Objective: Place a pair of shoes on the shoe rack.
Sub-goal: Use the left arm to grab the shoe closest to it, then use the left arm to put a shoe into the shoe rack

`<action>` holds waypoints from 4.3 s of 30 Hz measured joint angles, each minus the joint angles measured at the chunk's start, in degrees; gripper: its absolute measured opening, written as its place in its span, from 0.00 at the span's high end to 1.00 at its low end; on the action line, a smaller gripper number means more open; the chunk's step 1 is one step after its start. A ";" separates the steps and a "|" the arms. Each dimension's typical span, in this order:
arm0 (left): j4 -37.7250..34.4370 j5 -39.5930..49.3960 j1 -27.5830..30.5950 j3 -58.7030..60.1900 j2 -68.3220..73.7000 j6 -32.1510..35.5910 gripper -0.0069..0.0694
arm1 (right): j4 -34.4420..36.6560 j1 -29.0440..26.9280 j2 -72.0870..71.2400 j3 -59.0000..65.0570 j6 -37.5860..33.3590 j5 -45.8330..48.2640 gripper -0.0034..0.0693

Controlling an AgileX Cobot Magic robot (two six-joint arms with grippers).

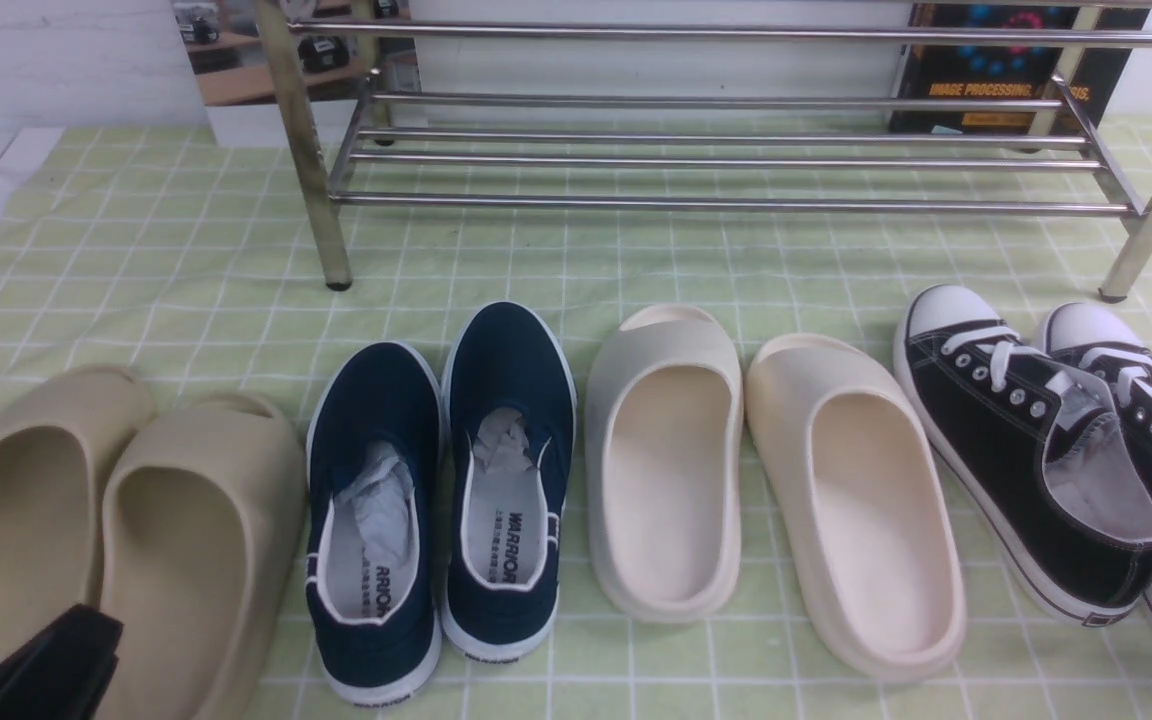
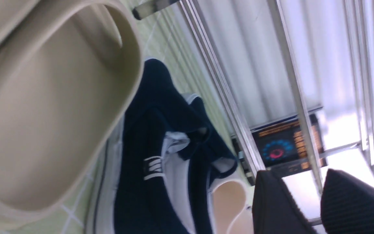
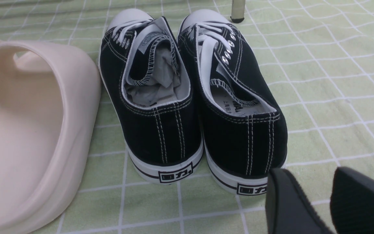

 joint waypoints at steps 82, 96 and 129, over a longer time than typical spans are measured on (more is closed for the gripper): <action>59.27 49.21 -21.96 -76.62 85.07 -8.98 0.89 | 0.00 0.00 0.00 0.00 0.00 0.05 0.62; 59.40 49.55 -19.03 -100.55 107.66 -8.31 0.89 | 0.00 0.00 0.00 0.00 0.00 0.05 0.62; 56.66 38.50 -15.02 -127.51 129.27 -6.58 0.89 | 0.00 0.00 0.00 0.00 0.00 0.05 0.62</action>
